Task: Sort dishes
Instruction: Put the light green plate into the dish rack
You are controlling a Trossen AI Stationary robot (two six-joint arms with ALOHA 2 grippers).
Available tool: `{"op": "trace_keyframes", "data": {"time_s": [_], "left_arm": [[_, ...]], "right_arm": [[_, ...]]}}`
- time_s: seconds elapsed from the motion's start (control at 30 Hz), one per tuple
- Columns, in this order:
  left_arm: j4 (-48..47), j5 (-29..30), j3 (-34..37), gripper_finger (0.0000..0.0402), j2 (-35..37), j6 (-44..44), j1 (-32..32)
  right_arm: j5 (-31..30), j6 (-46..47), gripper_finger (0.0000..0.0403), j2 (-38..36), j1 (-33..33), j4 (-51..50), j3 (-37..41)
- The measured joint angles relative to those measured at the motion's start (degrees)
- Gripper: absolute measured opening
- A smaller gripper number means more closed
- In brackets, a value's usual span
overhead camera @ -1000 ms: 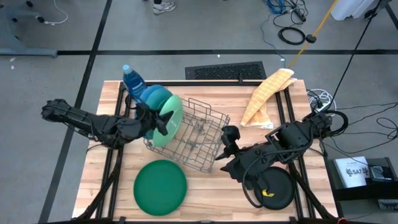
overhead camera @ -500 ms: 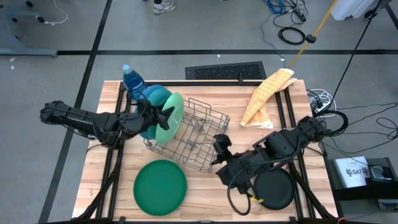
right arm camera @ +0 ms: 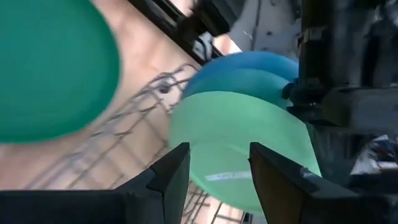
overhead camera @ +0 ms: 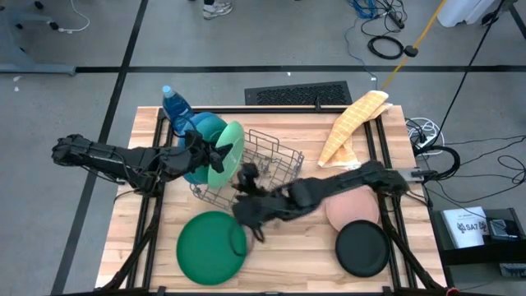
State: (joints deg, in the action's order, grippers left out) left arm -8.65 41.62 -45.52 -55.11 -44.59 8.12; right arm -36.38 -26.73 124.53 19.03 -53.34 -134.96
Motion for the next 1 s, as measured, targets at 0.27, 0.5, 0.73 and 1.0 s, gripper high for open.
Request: {"op": "trace_keyframes", "data": {"time_s": [0.27,0.5,0.73,1.0], "left_arm": [[-1.1,-2.2,0.0,0.0229,2.8,-1.7,0.0],[-1.6,-3.9,0.0,0.0229,6.9,-5.3,0.2],[-1.3,-4.1,0.0,0.0229,10.6,-5.6,0.3],[3.5,-7.2,0.0,0.0229,14.6,-2.5,0.3]], "right_arm": [[0.5,-6.8,0.0160,4.9,-5.0,12.8,0.0],[1.9,-11.2,0.0160,5.7,-5.4,20.6,0.0],[1.8,-11.3,0.0160,5.7,-6.7,20.5,0.0],[1.6,-8.3,0.0160,5.7,-9.4,14.4,0.0]]}}
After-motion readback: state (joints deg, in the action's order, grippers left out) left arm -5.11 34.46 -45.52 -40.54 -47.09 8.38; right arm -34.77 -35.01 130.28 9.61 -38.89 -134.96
